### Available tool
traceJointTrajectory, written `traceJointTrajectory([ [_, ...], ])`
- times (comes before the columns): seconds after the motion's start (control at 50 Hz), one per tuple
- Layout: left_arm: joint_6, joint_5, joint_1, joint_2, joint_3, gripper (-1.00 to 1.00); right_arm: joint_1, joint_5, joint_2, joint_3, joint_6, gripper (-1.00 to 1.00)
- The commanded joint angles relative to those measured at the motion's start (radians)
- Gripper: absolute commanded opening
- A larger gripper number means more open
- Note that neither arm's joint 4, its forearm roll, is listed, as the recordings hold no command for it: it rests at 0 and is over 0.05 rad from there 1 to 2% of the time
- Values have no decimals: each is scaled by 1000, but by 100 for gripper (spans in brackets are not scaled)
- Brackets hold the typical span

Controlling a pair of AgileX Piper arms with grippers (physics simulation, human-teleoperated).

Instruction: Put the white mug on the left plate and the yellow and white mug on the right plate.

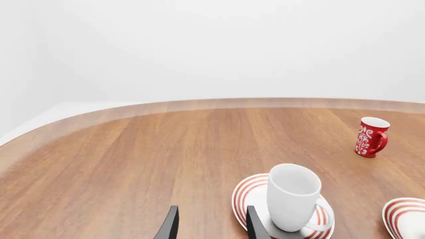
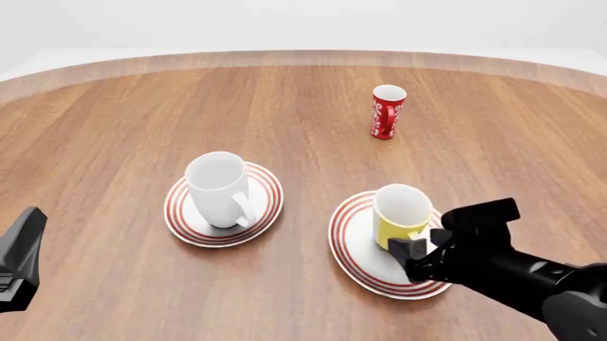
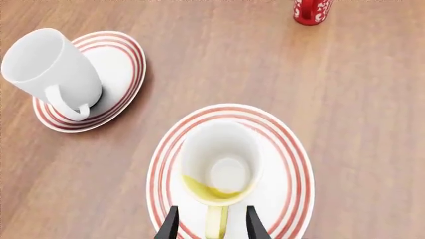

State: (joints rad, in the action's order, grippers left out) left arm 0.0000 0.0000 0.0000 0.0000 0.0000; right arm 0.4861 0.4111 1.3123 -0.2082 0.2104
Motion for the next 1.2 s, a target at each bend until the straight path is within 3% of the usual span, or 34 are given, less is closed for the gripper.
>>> traceJointTrajectory([
  [0.02, 0, 0, 0, 0, 0, 100, -5, -23, -32, -1, 3, 100],
  [0.38, 0, 0, 0, 0, 0, 100, -17, -224, -265, -26, -8, 100],
  [0.78, 0, 0, 0, 0, 0, 100, -54, -573, -660, -178, -47, 100],
  [1.2, 0, 0, 0, 0, 0, 100, -151, -710, -897, -374, -61, 100],
])
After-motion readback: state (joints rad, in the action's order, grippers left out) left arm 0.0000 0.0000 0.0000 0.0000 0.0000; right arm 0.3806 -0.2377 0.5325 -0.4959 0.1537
